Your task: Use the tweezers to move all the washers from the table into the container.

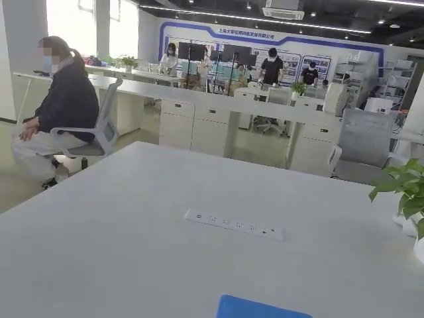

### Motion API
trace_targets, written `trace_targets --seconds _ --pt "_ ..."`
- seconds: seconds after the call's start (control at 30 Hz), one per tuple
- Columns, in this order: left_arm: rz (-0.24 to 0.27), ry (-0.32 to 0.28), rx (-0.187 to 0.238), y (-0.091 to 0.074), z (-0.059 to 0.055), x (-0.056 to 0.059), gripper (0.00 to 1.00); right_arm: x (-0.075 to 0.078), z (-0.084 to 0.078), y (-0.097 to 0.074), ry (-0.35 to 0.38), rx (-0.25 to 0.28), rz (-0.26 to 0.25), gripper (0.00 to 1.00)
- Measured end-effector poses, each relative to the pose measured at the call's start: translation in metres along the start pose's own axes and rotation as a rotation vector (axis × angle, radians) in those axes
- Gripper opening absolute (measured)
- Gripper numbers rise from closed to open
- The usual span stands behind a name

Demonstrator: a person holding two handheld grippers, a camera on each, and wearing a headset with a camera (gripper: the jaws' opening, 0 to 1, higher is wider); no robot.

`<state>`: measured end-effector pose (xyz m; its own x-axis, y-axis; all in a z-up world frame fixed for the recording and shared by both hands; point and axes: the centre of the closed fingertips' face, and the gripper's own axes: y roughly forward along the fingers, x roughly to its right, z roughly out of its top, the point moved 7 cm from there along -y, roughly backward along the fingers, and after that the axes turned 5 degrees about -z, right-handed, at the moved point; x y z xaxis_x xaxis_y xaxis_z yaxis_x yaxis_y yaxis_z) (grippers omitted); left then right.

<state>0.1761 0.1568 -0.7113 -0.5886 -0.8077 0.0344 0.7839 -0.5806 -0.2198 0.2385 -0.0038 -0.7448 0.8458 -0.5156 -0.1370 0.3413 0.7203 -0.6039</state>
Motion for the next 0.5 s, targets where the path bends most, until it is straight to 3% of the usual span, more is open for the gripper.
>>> trace_targets --seconds 0.2,0.5 --pt "0.001 -0.035 0.037 -0.001 0.002 -0.002 0.99 0.016 0.022 -0.015 -0.026 0.019 -0.035 0.04" --pt "-0.003 -0.05 0.03 -0.001 0.0 -0.002 0.99 0.046 0.046 -0.023 -0.056 0.029 -0.096 0.04"
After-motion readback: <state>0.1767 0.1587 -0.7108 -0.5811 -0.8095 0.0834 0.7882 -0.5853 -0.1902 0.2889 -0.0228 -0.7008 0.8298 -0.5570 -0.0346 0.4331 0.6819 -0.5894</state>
